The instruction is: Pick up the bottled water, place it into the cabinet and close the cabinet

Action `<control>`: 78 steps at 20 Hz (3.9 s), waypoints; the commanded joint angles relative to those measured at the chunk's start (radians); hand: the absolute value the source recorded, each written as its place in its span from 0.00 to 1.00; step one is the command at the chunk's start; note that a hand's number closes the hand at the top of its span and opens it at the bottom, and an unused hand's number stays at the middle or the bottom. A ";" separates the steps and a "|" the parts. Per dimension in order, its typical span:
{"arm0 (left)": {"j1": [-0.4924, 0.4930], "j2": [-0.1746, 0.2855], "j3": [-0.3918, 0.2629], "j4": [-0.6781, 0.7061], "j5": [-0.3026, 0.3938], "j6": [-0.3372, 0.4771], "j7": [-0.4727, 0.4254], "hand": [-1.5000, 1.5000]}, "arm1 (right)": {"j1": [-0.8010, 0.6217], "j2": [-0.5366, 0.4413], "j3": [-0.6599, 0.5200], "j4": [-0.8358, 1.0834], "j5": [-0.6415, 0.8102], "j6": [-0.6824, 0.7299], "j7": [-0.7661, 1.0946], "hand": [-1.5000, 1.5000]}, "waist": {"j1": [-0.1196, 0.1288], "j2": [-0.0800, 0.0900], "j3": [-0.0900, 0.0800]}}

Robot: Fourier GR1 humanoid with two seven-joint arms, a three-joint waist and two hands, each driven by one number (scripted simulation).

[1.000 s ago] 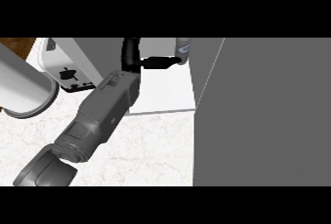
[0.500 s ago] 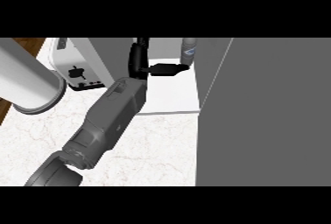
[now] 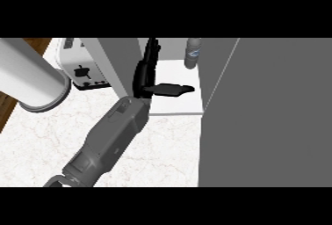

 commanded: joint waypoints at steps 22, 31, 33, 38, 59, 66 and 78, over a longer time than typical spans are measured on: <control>0.723 0.216 -0.296 -0.920 -0.020 -0.055 0.119 1.00 | 0.037 -0.183 0.122 -0.150 0.200 0.103 0.056 1.00 | 0.016 -0.003 -0.001; 0.908 0.405 -0.165 -1.126 0.067 -0.122 0.118 0.00 | -0.005 -0.267 0.217 -0.227 0.292 0.153 0.029 1.00 | 0.018 -0.007 -0.003; 1.007 0.428 -0.164 -1.210 0.096 -0.128 0.110 0.00 | 0.007 -0.300 0.238 -0.196 0.307 0.175 0.009 1.00 | 0.025 -0.015 -0.003; 1.024 0.467 -0.074 -1.222 0.183 -0.187 0.123 0.00 | -0.054 -0.371 0.370 -0.204 0.328 0.219 0.072 1.00 | 0.030 -0.009 -0.006; 1.219 0.668 0.102 -1.323 0.318 -0.410 0.114 0.00 | -0.297 -0.269 0.640 -0.103 0.168 0.105 0.240 1.00 | 0.146 0.017 -0.014; 1.231 0.717 0.135 -1.317 0.337 -0.485 0.120 0.00 | -0.391 -0.271 0.599 -0.063 0.139 0.110 0.302 1.00 | 0.187 0.035 -0.017; 1.224 0.759 0.159 -1.318 0.357 -0.533 0.142 0.00 | -0.573 -0.370 0.487 -0.065 0.159 0.202 0.350 0.00 | 0.272 0.041 -0.027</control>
